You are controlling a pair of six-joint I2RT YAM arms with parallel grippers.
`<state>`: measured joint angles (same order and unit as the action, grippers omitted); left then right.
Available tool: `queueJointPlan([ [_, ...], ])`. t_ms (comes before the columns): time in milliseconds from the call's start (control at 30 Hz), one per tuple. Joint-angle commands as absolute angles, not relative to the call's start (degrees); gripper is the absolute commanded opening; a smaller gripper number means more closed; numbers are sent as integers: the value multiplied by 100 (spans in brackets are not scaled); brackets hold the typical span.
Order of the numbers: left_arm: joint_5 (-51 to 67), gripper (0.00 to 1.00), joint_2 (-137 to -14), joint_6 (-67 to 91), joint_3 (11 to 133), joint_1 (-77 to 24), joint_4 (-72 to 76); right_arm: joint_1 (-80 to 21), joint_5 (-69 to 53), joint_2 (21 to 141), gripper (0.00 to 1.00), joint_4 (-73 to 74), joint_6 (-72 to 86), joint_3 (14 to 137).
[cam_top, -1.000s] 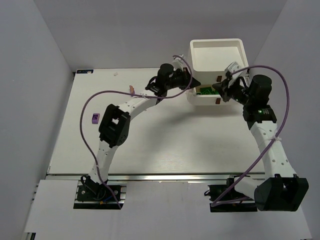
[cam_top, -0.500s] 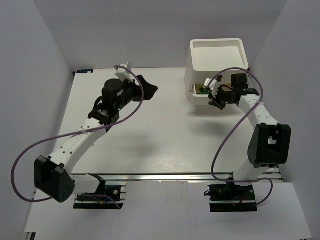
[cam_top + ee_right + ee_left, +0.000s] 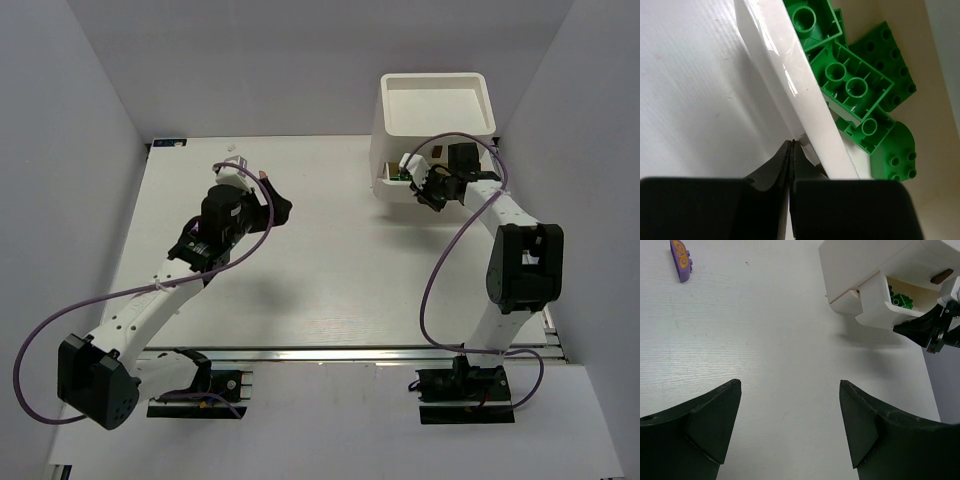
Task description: Sort the legos into containers by color
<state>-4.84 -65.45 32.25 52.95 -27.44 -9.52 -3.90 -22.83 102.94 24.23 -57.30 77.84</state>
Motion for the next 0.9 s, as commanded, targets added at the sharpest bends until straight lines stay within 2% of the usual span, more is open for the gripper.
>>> queueJointPlan([
  [0,-738,89,-6302,3234,5291,-2725,-1125,-404,-1820,10449,0,1170,-5581,8200],
  [333,-905,90,-6117,3243,5186,-2725,-1231,-387,-1547,10336,0,589,-6116,7955],
  [867,-1002,90,-5986,3234,5212,-2725,-1433,-308,-1380,11319,0,-112,-6073,8692],
])
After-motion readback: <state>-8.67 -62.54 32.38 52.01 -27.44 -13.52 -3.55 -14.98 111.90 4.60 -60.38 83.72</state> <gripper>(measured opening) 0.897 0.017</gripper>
